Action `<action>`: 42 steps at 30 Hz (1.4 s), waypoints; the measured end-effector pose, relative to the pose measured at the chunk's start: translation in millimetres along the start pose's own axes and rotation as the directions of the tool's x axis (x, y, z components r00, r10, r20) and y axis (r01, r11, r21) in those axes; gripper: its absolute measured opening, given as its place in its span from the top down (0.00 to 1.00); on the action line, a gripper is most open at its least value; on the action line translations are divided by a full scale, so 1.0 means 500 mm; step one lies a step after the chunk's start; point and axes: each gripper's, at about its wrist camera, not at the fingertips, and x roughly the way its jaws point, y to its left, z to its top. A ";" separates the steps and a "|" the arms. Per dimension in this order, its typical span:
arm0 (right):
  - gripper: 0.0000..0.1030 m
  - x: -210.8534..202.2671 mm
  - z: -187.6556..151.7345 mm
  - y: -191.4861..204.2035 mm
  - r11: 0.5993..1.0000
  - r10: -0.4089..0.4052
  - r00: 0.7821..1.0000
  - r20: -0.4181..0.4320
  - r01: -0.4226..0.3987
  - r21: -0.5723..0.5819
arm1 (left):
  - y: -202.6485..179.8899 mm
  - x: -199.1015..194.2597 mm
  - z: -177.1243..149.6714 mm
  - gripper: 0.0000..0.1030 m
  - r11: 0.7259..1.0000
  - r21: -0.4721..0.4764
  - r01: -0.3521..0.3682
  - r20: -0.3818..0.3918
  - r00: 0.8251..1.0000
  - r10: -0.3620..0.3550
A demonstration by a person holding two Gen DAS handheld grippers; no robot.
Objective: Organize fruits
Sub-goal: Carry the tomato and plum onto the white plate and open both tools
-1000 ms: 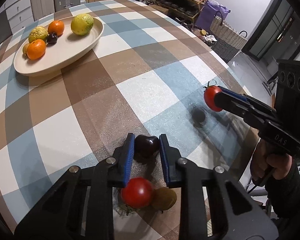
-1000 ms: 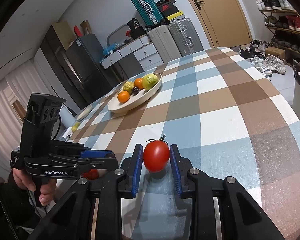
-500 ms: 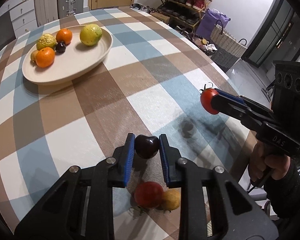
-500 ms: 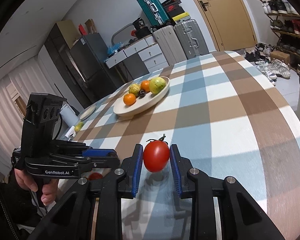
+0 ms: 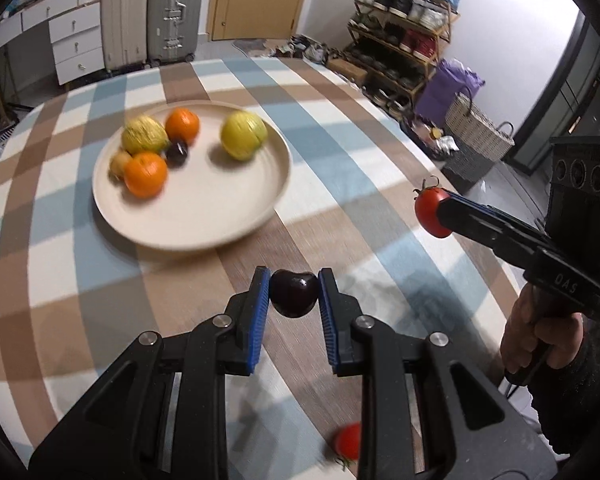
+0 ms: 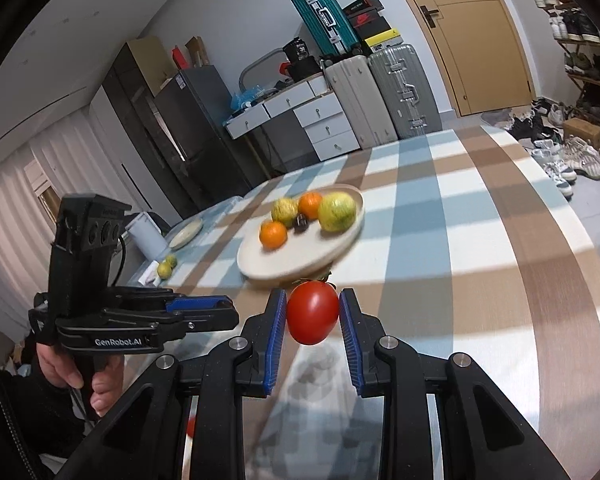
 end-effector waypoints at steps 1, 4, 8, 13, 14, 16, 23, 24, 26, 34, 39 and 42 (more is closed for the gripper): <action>0.73 0.004 0.012 0.000 1.000 0.008 1.000 0.000 -0.008 0.002 | 0.007 -0.001 0.013 0.79 1.000 -0.006 -0.003 0.007 1.000 0.003; 0.73 0.026 0.060 0.005 0.999 0.032 0.999 -0.007 -0.032 -0.014 | 0.029 -0.001 0.054 0.79 0.999 -0.025 -0.020 0.027 0.999 0.021; 0.73 0.066 0.124 0.016 0.997 0.048 0.999 -0.026 -0.050 -0.055 | 0.064 0.009 0.109 0.79 0.997 -0.068 -0.025 0.049 0.998 0.028; 0.73 0.131 0.189 0.024 0.993 0.055 0.997 -0.062 -0.061 -0.098 | 0.097 0.039 0.164 0.79 0.994 -0.107 -0.029 0.067 0.997 0.037; 0.73 0.146 0.202 0.023 0.993 0.055 0.996 -0.067 -0.061 -0.100 | 0.101 0.048 0.174 0.79 0.993 -0.114 -0.029 0.070 0.997 0.037; 0.73 0.175 0.224 0.017 0.993 0.065 0.995 -0.080 -0.072 -0.092 | 0.110 0.063 0.192 0.79 0.992 -0.122 -0.022 0.082 0.996 0.032; 0.73 0.296 0.269 -0.007 0.994 0.061 0.986 -0.156 -0.074 -0.077 | 0.154 0.115 0.237 0.79 0.971 -0.238 0.007 0.110 0.994 0.019; 0.73 0.311 0.271 -0.010 0.995 0.054 0.985 -0.164 -0.068 -0.078 | 0.156 0.120 0.240 0.79 0.968 -0.251 0.006 0.114 0.993 0.024; 0.73 0.338 0.272 -0.019 0.995 0.056 0.982 -0.178 -0.068 -0.066 | 0.160 0.128 0.244 0.79 0.960 -0.280 0.016 0.119 0.993 0.018; 0.73 0.408 0.277 -0.044 0.997 0.060 0.967 -0.249 -0.069 -0.025 | 0.173 0.140 0.232 0.79 0.940 -0.341 0.021 0.133 0.991 0.026; 0.73 0.425 0.270 -0.046 0.998 0.041 0.959 -0.279 -0.051 -0.029 | 0.182 0.154 0.220 0.79 0.934 -0.357 0.010 0.120 0.992 0.036; 0.73 0.431 0.266 -0.054 0.999 0.050 0.956 -0.289 -0.053 -0.003 | 0.186 0.159 0.218 0.79 0.930 -0.367 0.019 0.122 0.992 0.028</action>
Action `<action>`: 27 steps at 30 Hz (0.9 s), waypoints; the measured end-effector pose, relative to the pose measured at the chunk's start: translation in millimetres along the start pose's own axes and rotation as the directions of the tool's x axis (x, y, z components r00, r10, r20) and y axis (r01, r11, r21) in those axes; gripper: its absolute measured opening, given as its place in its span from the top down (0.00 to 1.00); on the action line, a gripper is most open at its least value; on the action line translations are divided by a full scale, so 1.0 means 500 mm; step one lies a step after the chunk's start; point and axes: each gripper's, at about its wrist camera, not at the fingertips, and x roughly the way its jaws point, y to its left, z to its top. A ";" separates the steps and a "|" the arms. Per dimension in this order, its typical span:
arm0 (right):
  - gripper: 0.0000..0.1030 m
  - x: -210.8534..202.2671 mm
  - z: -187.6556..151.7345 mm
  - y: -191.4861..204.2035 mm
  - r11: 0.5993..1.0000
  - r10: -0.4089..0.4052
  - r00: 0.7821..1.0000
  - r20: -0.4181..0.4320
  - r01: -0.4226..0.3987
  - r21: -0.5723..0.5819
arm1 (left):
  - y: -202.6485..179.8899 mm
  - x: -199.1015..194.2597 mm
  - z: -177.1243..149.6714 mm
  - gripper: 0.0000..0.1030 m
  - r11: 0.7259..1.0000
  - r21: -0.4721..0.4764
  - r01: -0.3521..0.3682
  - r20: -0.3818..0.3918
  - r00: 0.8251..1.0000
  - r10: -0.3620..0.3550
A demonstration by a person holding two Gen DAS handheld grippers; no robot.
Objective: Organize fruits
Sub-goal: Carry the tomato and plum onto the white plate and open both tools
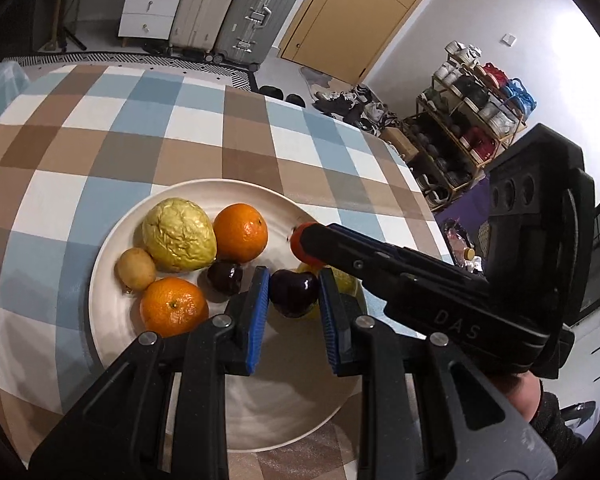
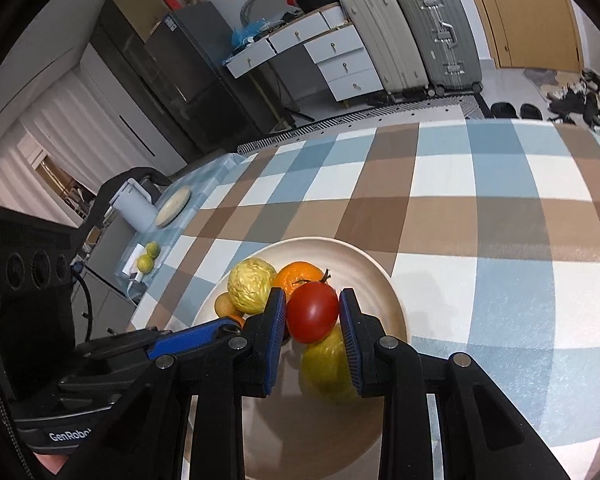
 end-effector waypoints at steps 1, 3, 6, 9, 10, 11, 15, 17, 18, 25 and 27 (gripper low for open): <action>0.73 0.001 0.000 0.001 1.000 -0.005 1.000 -0.002 0.005 0.003 | 0.000 0.000 0.001 0.79 1.000 0.001 0.002 0.006 1.000 -0.002; 0.73 0.001 -0.001 0.008 1.000 -0.011 1.000 0.000 0.011 -0.013 | -0.001 0.003 0.002 0.79 1.000 0.002 -0.006 0.007 1.000 0.006; 0.72 0.003 -0.001 0.012 0.999 -0.026 1.000 -0.008 0.025 -0.025 | -0.001 0.003 0.001 0.79 1.000 -0.002 0.002 0.004 1.000 -0.002; 0.63 0.001 0.001 0.009 0.999 -0.032 0.999 -0.005 0.032 -0.018 | -0.003 -0.004 0.000 0.78 1.000 -0.005 0.012 0.005 1.000 -0.012; 0.58 -0.002 0.001 0.007 0.999 -0.036 0.999 -0.004 0.036 -0.014 | -0.003 -0.007 0.000 0.76 1.000 -0.003 0.008 0.007 1.000 -0.008; 0.56 -0.003 0.001 0.005 0.999 -0.034 0.999 -0.002 0.034 -0.009 | -0.004 -0.010 0.000 0.75 1.000 0.002 0.004 0.009 1.000 -0.004; 0.51 -0.017 0.000 0.003 1.000 -0.014 1.000 0.011 0.014 0.002 | -0.009 -0.029 0.000 0.64 1.000 0.012 0.013 0.019 1.000 -0.013; 0.45 -0.030 0.001 0.009 1.000 -0.014 0.999 0.031 0.014 0.001 | -0.015 -0.044 -0.002 0.59 1.000 0.020 0.021 0.033 0.999 -0.022; 0.42 -0.038 0.002 0.011 1.000 -0.012 0.999 0.041 0.012 0.001 | -0.019 -0.052 -0.003 0.54 0.999 0.029 0.016 0.043 0.999 -0.017; 0.37 -0.103 -0.001 0.037 1.000 0.000 0.994 0.114 0.001 -0.010 | -0.030 -0.108 -0.019 0.50 0.999 0.030 0.018 0.079 0.997 -0.021; 0.36 -0.124 -0.006 0.042 1.000 0.001 0.991 0.136 0.000 -0.008 | -0.034 -0.126 -0.027 0.49 0.999 0.040 0.010 0.087 0.996 -0.014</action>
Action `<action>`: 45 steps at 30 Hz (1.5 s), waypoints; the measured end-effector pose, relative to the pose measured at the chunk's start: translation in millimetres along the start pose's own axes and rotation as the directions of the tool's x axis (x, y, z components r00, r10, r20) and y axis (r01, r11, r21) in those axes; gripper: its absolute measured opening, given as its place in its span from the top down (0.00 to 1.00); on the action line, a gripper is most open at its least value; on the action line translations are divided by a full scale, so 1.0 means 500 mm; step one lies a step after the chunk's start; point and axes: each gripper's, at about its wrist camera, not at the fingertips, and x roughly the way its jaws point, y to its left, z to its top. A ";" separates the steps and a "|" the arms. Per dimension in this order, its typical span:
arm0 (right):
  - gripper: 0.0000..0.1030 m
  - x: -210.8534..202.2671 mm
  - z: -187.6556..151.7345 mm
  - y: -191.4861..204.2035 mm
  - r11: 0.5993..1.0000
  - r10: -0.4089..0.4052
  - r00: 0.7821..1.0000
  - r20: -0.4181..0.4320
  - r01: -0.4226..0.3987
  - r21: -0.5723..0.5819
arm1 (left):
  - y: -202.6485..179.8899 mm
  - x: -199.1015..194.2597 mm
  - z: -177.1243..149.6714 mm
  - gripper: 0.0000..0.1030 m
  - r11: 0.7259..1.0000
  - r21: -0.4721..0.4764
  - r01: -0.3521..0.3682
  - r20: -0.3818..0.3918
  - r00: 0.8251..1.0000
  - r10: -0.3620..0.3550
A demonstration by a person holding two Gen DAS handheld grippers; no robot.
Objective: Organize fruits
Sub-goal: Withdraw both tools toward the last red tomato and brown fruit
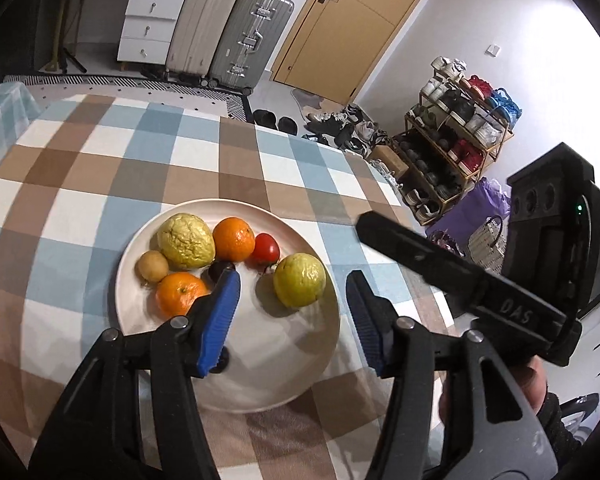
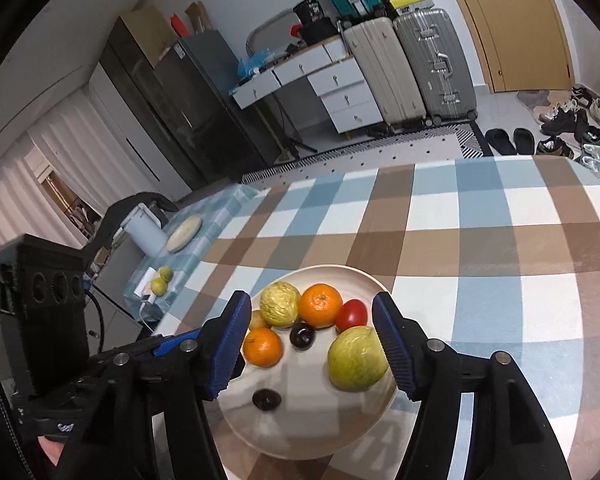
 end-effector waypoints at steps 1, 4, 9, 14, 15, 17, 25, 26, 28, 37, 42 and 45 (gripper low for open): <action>0.33 -0.009 -0.002 0.001 1.000 -0.003 1.000 0.010 0.003 0.000 | -0.003 -0.014 -0.006 0.46 1.000 0.011 -0.012 0.010 1.000 0.012; 0.29 -0.042 -0.009 0.005 1.000 -0.006 0.999 0.033 0.005 0.011 | -0.009 -0.052 -0.021 0.39 0.999 0.016 -0.028 0.035 0.999 0.027; 0.09 -0.118 -0.034 0.019 1.000 -0.009 0.995 0.102 0.006 0.025 | -0.036 -0.119 -0.051 0.30 0.995 0.091 -0.051 0.066 0.997 0.045; 0.04 -0.184 -0.084 0.056 0.999 -0.033 0.993 0.117 0.036 -0.021 | -0.073 -0.194 -0.093 0.20 0.986 0.152 -0.076 0.123 0.991 0.057; 0.04 -0.195 -0.096 0.063 0.999 -0.037 0.992 0.122 0.041 -0.028 | -0.082 -0.207 -0.104 0.19 0.982 0.169 -0.081 0.132 0.990 0.059; 0.03 -0.219 -0.122 0.078 0.998 -0.039 0.990 0.136 0.046 -0.047 | -0.098 -0.228 -0.129 0.18 0.975 0.201 -0.093 0.143 0.988 0.065; 0.00 -0.300 -0.238 0.140 0.995 -0.020 0.977 0.212 0.040 -0.090 | -0.126 -0.293 -0.234 0.01 0.967 0.228 -0.116 0.134 0.987 0.087; 0.00 -0.306 -0.254 0.149 0.994 -0.024 0.976 0.217 0.046 -0.097 | -0.126 -0.299 -0.246 0.01 0.964 0.235 -0.125 0.141 0.986 0.093; 0.00 -0.317 -0.286 0.163 0.993 -0.022 0.975 0.220 0.047 -0.106 | -0.122 -0.312 -0.271 0.01 0.960 0.243 -0.139 0.152 0.983 0.104; 0.00 -0.322 -0.413 0.198 0.995 -0.019 0.985 0.170 0.037 -0.098 | -0.077 -0.334 -0.355 0.01 0.968 0.223 -0.116 0.143 0.986 0.085; 0.00 -0.305 -0.474 0.209 0.996 -0.010 0.993 0.117 0.020 -0.091 | -0.052 -0.332 -0.393 0.01 0.974 0.204 -0.100 0.129 0.989 0.075; 0.00 -0.291 -0.506 0.217 0.995 -0.015 0.997 0.081 0.023 -0.098 | -0.039 -0.326 -0.414 0.01 0.975 0.199 -0.104 0.111 0.990 0.083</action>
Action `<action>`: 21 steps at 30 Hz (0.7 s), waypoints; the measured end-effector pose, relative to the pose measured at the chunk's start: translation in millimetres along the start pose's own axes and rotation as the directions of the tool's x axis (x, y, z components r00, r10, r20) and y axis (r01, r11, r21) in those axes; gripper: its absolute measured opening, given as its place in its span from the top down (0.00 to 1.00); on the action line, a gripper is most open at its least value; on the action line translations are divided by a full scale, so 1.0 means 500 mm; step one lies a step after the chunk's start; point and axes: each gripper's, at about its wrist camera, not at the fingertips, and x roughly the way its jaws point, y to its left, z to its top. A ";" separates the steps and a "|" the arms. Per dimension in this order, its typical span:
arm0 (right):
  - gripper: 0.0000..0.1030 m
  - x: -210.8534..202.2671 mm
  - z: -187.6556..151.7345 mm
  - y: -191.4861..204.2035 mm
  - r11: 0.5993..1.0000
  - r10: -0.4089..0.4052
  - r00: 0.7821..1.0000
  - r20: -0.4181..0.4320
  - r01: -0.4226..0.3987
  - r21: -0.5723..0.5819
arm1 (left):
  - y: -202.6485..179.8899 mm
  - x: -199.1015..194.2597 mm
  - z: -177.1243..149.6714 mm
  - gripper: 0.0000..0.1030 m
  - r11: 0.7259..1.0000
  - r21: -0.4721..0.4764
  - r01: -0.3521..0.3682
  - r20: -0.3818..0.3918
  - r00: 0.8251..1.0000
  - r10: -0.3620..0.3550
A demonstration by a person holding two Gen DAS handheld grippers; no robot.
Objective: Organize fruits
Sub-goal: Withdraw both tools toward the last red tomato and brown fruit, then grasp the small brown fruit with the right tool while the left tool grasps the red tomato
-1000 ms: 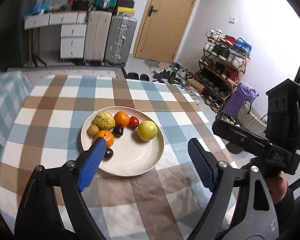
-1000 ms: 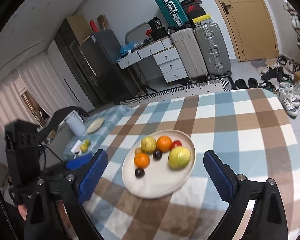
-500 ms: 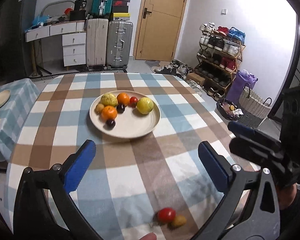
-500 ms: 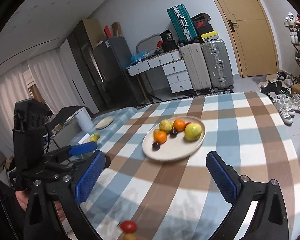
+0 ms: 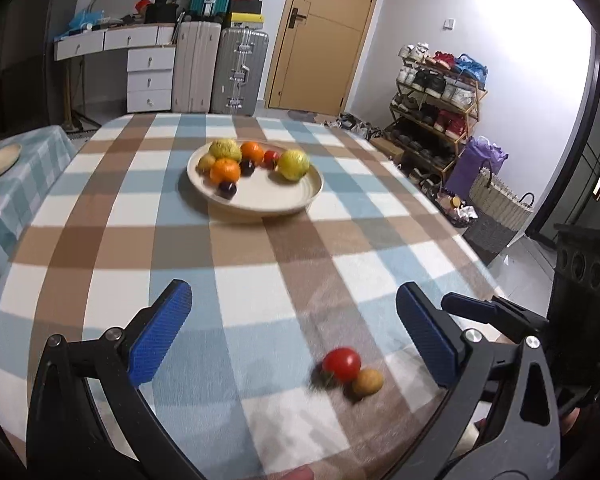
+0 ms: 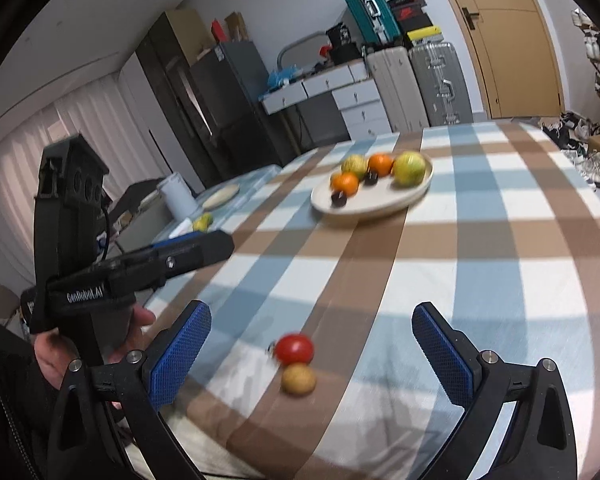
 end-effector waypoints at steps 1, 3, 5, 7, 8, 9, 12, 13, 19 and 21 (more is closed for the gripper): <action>0.00 0.004 -0.010 0.004 1.000 -0.001 1.000 -0.012 0.001 -0.006 | 0.004 0.002 -0.008 0.01 1.000 -0.005 -0.002 -0.009 1.000 0.002; 0.00 0.011 -0.029 0.012 1.000 -0.006 1.000 -0.029 0.006 -0.017 | 0.012 0.007 -0.023 0.01 1.000 -0.019 0.002 -0.022 1.000 -0.003; 0.00 0.018 -0.045 0.016 1.000 -0.003 0.999 -0.040 0.002 -0.016 | 0.017 0.012 -0.037 0.01 1.000 -0.026 -0.001 -0.038 0.999 0.000; 0.01 0.024 -0.056 0.019 1.000 -0.003 0.999 -0.049 0.002 -0.017 | 0.021 0.014 -0.049 0.01 1.000 -0.029 -0.002 -0.048 0.999 0.000; 0.04 0.027 -0.061 0.019 1.000 0.000 0.999 -0.053 0.000 -0.015 | 0.023 0.017 -0.053 0.01 1.000 -0.029 -0.005 -0.052 0.999 0.004; 0.06 0.030 -0.064 0.021 1.000 0.007 0.998 -0.057 -0.008 -0.015 | 0.025 0.018 -0.056 0.01 1.000 -0.031 -0.008 -0.054 0.999 0.006; 0.20 0.042 -0.071 0.025 1.000 0.015 0.997 -0.080 -0.017 -0.024 | 0.036 0.022 -0.059 0.01 0.999 -0.052 -0.009 -0.060 0.998 0.005; 0.24 0.047 -0.072 0.027 0.999 0.015 0.996 -0.091 -0.017 -0.029 | 0.039 0.024 -0.059 0.01 0.998 -0.059 -0.008 -0.063 0.998 0.004; 0.53 0.073 -0.086 0.041 0.996 -0.016 0.990 -0.141 0.004 -0.085 | 0.045 0.028 -0.060 0.01 0.998 -0.063 -0.012 -0.069 0.998 0.007; 0.58 0.078 -0.089 0.038 0.997 -0.022 0.988 -0.151 0.009 -0.082 | 0.045 0.030 -0.060 0.01 0.998 -0.061 -0.014 -0.073 0.997 0.009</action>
